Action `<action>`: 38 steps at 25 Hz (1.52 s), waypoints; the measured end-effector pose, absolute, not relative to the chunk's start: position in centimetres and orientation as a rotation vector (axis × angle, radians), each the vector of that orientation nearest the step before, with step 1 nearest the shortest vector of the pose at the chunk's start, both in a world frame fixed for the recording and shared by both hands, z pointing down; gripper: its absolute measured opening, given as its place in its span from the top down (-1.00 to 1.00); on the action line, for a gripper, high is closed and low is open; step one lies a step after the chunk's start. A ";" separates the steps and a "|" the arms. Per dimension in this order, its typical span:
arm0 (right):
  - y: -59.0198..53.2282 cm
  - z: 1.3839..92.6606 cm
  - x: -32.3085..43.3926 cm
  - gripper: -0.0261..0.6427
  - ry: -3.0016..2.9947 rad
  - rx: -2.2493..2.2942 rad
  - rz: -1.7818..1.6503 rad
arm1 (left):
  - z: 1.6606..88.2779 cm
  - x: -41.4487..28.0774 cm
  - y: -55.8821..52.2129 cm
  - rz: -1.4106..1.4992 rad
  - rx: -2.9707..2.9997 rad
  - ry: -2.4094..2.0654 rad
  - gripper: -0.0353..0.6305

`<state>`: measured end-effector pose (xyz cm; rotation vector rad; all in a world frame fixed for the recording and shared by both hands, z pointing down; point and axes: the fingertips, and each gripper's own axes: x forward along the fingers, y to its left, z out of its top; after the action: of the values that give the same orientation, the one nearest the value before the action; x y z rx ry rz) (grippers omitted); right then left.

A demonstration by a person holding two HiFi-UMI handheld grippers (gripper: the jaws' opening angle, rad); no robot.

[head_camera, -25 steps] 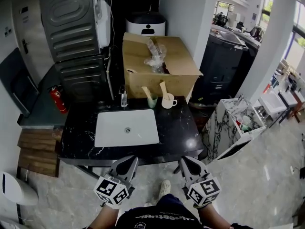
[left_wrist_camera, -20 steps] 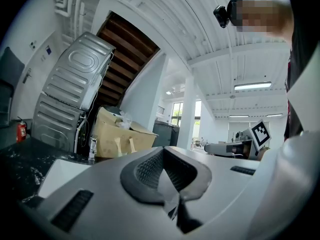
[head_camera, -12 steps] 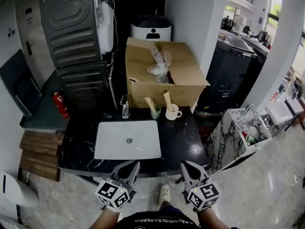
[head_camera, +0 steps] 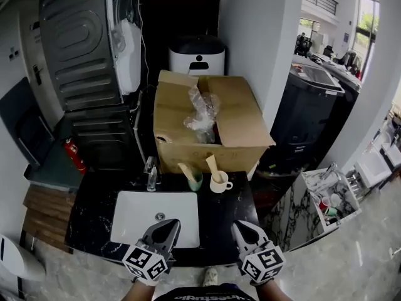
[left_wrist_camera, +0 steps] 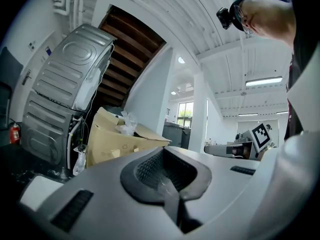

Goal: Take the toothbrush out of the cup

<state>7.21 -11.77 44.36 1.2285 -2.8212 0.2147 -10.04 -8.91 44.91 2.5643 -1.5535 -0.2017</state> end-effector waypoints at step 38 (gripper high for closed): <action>-30.9 48.6 4.1 0.46 -2.728 1.282 0.185 | 47.7 -12.6 -24.1 -0.156 2.495 -1.516 0.85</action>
<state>4.08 -30.88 48.62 1.2816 -2.7278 0.1853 -12.63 -24.13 47.68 2.4955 -1.5158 -0.1558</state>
